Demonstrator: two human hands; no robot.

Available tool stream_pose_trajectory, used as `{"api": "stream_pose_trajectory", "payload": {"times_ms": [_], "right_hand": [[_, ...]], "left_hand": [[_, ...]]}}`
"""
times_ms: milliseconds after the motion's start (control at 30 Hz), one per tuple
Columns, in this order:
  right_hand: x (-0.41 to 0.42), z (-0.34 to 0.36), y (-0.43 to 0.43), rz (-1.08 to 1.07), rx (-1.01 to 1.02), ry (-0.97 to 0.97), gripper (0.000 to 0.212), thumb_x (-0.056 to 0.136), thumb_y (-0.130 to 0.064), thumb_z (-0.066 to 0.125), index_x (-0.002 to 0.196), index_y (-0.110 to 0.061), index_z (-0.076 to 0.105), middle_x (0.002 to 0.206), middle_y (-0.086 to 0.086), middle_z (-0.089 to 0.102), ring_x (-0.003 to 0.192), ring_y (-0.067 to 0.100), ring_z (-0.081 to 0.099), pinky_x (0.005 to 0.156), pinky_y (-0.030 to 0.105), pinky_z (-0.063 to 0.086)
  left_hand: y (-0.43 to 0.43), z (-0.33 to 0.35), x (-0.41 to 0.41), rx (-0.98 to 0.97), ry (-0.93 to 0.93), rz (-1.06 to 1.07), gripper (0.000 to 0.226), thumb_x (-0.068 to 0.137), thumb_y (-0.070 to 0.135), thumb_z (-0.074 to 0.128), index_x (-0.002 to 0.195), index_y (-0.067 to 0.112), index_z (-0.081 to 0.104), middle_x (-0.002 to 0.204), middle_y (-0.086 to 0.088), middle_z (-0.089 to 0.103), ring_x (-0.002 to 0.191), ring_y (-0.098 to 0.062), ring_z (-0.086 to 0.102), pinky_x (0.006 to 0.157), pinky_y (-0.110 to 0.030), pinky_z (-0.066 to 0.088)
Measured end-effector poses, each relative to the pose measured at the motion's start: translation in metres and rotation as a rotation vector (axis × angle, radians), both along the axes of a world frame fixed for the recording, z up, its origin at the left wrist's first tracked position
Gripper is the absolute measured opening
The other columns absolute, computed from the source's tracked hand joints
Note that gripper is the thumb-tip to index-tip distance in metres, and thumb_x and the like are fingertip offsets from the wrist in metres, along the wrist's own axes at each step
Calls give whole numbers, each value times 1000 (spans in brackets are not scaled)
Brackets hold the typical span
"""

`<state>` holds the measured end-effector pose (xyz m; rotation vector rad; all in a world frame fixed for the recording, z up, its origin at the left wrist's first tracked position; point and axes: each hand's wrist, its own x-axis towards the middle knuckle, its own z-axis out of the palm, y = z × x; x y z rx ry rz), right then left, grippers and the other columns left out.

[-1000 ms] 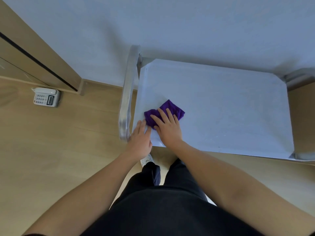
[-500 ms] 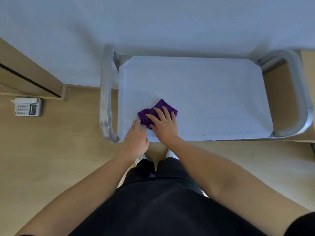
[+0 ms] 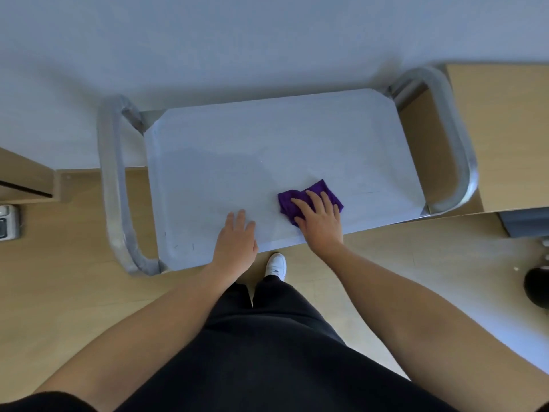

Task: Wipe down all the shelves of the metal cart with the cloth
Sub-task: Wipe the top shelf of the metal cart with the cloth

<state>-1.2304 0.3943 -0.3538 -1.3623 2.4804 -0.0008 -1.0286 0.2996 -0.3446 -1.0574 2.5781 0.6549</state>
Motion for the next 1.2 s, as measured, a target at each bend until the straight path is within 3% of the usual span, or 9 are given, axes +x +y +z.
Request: {"api": "stream_pose_trajectory", "payload": {"times_ms": [167, 300, 367, 500, 633, 700, 867, 1067, 1200], "right_hand": [[-41, 3, 23, -158, 24, 55, 45, 95, -45, 49, 139, -40, 40, 149, 0, 36, 138, 31, 27, 106, 51, 33], [-5, 2, 11, -233, -48, 11, 43, 88, -36, 61, 131, -35, 53, 140, 2, 47, 123, 37, 40, 92, 53, 43], [28, 1, 4, -136, -76, -4, 43, 84, -36, 65, 126, -38, 56, 135, 1, 51, 119, 37, 44, 87, 51, 45], [68, 0, -6, 71, -66, -27, 40, 91, -42, 56, 130, -41, 48, 140, -1, 46, 125, 34, 38, 94, 48, 40], [36, 1, -3, 139, -72, 7, 41, 91, -43, 56, 131, -40, 49, 137, 2, 49, 120, 33, 43, 91, 48, 41], [12, 1, 6, 53, -83, 31, 41, 89, -42, 59, 130, -40, 51, 134, 3, 51, 117, 34, 45, 88, 48, 42], [-12, 4, 12, -48, -47, 35, 40, 92, -40, 56, 132, -38, 50, 137, 2, 46, 122, 33, 40, 91, 48, 39], [34, 3, -5, -271, -62, -15, 39, 95, -30, 54, 133, -36, 48, 145, -2, 39, 127, 32, 30, 96, 49, 35], [90, 8, -17, -237, -110, -30, 39, 89, -30, 61, 127, -36, 55, 138, -3, 48, 123, 33, 38, 91, 50, 40]], "left_hand": [[4, -4, 1, -25, -22, -9, 48, 93, 24, 58, 137, 10, 43, 158, -16, 19, 145, -39, 20, 104, -42, 44], [4, -2, 3, -21, -30, 2, 48, 93, 23, 60, 136, 10, 45, 158, -15, 21, 144, -38, 23, 102, -42, 46], [4, 0, 4, -23, -41, 4, 50, 94, 25, 58, 139, 10, 43, 159, -14, 20, 144, -38, 22, 107, -41, 42], [2, 1, 6, -11, -53, 31, 57, 98, 31, 51, 149, 16, 29, 162, -8, 10, 148, -31, 11, 117, -37, 28], [-2, 3, 14, 13, 37, 48, 53, 94, 28, 60, 143, 18, 43, 160, -6, 21, 147, -29, 19, 106, -40, 42], [-5, 3, 19, 29, 59, 53, 51, 91, 28, 64, 138, 17, 49, 158, -5, 26, 145, -27, 25, 100, -42, 47], [-13, 3, 45, 16, 45, 83, 50, 92, 32, 62, 138, 16, 50, 157, -6, 28, 144, -26, 27, 106, -43, 43], [-37, 5, 92, 21, 12, 54, 57, 94, 35, 59, 143, 12, 43, 158, -4, 25, 145, -24, 25, 108, -42, 40], [-41, 4, 101, 91, 33, 46, 57, 96, 25, 57, 147, 12, 35, 161, -1, 15, 147, -21, 17, 114, -40, 33]]}}
